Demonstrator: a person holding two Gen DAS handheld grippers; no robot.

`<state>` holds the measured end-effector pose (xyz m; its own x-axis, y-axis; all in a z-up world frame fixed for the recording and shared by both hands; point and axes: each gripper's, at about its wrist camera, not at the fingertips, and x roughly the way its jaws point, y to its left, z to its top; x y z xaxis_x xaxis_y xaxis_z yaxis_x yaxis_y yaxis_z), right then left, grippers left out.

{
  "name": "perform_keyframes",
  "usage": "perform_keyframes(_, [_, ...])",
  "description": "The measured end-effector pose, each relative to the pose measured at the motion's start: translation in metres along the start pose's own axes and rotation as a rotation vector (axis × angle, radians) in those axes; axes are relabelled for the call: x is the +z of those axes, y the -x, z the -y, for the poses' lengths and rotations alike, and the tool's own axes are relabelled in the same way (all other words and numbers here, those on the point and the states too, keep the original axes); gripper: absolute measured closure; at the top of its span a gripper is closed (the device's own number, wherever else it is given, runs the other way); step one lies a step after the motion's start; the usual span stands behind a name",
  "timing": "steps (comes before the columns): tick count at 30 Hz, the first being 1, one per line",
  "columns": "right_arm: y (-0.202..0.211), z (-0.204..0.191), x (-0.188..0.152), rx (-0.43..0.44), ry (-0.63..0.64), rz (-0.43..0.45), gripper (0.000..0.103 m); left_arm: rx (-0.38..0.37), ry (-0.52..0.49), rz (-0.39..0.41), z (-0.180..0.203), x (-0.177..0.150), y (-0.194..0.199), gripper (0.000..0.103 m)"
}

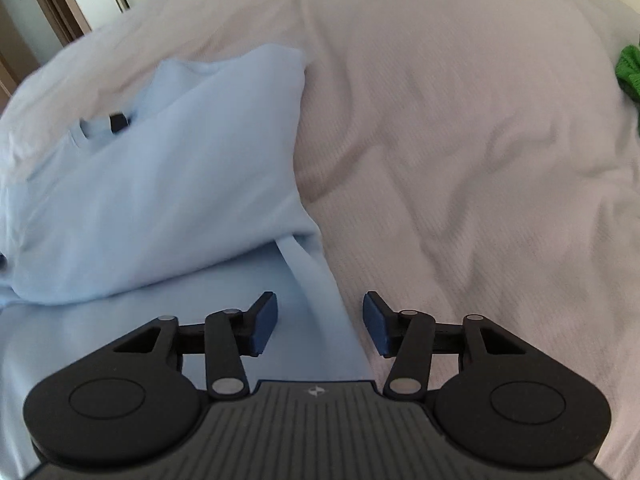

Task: Fold clothes
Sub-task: 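Grasp the folded sleeve cuff with the left gripper and straighten it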

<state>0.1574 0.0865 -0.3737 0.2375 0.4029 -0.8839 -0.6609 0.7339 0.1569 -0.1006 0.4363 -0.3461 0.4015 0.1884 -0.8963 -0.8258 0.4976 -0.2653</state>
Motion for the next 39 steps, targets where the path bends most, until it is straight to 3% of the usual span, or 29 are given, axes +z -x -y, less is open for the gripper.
perform_keyframes(1, [0.0,0.001,0.002,0.009,-0.002,0.004,0.052,-0.012,0.01,0.0,0.0,0.0,-0.001,0.073])
perform_keyframes(5, [-0.005,0.002,0.01,0.024,0.002,0.017,0.048,0.012,0.04,-0.042,-0.005,0.004,-0.014,0.073])
perform_keyframes(7, [-0.011,0.001,0.014,0.035,0.002,0.017,0.048,0.039,0.017,-0.04,-0.002,0.003,-0.018,0.09])
perform_keyframes(8, [-0.012,0.0,0.014,0.031,0.019,0.014,0.056,0.06,-0.008,-0.03,0.001,0.003,-0.018,0.095])
perform_keyframes(9, [-0.014,0.0,0.015,0.025,0.033,0.01,0.085,0.078,-0.052,-0.007,0.005,0.002,-0.014,0.098])
perform_keyframes(10, [-0.017,0.004,0.014,0.012,0.023,0.005,0.1,0.091,-0.085,0.002,0.008,0.001,-0.012,0.101])
perform_keyframes(14, [-0.025,0.017,0.012,0.011,-0.036,-0.019,0.095,0.126,-0.146,0.034,0.006,-0.009,-0.005,0.102])
perform_keyframes(17, [-0.017,0.001,0.015,-0.004,0.061,-0.017,0.077,0.16,-0.186,0.072,0.008,-0.015,0.002,0.102])
perform_keyframes(21, [-0.026,-0.005,0.007,-0.102,0.124,-0.033,0.079,0.219,-0.251,0.056,0.015,-0.019,-0.014,0.101])
perform_keyframes(27, [0.0,-0.004,0.013,0.032,0.033,0.057,0.07,0.191,-0.238,0.053,0.007,-0.014,-0.015,0.101])
perform_keyframes(29, [-0.013,0.005,0.012,-0.019,-0.012,0.006,0.07,0.236,-0.258,0.044,0.003,-0.015,-0.016,0.101])
perform_keyframes(31, [-0.028,0.018,0.011,-0.096,-0.077,-0.057,0.061,0.28,-0.265,0.037,-0.004,-0.014,-0.015,0.102])
perform_keyframes(32, [-0.022,0.025,0.01,-0.079,-0.147,-0.047,0.059,0.273,-0.262,0.046,-0.007,-0.014,-0.007,0.102])
perform_keyframes(34, [-0.003,0.02,0.011,-0.084,-0.152,-0.011,0.056,0.224,-0.265,0.078,-0.007,-0.012,0.012,0.102])
perform_keyframes(35, [0.006,0.017,0.011,-0.087,-0.152,0.007,0.052,0.191,-0.265,0.092,-0.005,-0.011,0.022,0.101])
perform_keyframes(39, [0.03,-0.008,-0.005,-0.086,-0.079,0.046,0.052,0.051,-0.292,0.088,0.011,-0.021,0.037,0.097])
